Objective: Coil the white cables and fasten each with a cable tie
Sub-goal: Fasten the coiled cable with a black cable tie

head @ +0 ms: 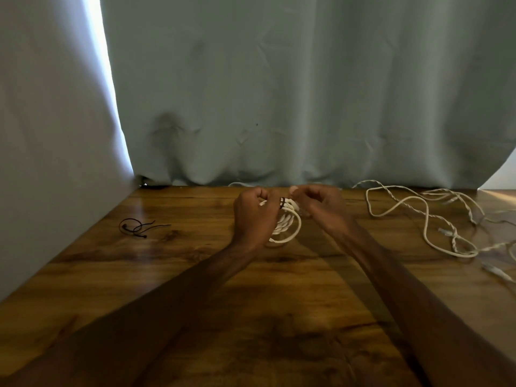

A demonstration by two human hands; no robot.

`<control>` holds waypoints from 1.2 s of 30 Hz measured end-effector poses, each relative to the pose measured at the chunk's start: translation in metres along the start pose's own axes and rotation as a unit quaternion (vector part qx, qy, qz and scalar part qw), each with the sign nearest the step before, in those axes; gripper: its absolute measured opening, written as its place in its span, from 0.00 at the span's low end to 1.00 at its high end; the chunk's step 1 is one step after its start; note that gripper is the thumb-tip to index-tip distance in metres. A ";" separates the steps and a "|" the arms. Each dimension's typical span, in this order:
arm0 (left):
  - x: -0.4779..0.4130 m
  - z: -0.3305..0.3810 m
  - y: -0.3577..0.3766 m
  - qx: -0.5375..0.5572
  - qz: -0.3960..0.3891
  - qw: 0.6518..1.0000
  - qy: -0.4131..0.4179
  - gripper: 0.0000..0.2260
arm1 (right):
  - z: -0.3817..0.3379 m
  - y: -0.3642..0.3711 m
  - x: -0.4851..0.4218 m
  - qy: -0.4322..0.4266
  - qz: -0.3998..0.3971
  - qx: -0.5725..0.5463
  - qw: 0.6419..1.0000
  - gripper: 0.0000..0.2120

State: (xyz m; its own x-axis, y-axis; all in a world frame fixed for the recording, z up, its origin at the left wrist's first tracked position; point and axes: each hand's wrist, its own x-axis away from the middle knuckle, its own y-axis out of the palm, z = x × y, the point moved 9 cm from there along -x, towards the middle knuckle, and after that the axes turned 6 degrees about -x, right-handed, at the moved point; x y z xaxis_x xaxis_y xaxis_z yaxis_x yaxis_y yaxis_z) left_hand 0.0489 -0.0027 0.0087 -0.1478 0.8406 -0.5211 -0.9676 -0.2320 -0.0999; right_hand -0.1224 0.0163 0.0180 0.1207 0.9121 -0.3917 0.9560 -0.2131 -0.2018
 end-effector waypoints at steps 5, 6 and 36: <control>-0.011 -0.018 -0.017 -0.005 0.047 0.997 -0.066 0.19 | -0.056 0.005 0.022 -0.185 0.004 0.003 0.983 0.08; -0.013 -0.018 -0.020 -0.005 0.054 0.996 -0.067 0.19 | -0.058 0.019 0.026 -0.196 -0.041 0.053 0.978 0.08; -0.010 -0.007 -0.004 0.044 -0.027 0.998 -0.026 0.08 | -0.003 0.042 0.034 0.125 -0.009 -0.174 0.977 0.10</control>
State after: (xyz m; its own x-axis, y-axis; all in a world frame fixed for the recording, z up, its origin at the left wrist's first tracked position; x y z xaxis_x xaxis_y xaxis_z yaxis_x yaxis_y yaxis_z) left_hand 0.0559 -0.0133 0.0086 -0.1023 0.8760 -0.4714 -0.9883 -0.1433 -0.0518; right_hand -0.0774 0.0394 -0.0010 0.1231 0.9809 -0.1503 0.9862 -0.1040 0.1287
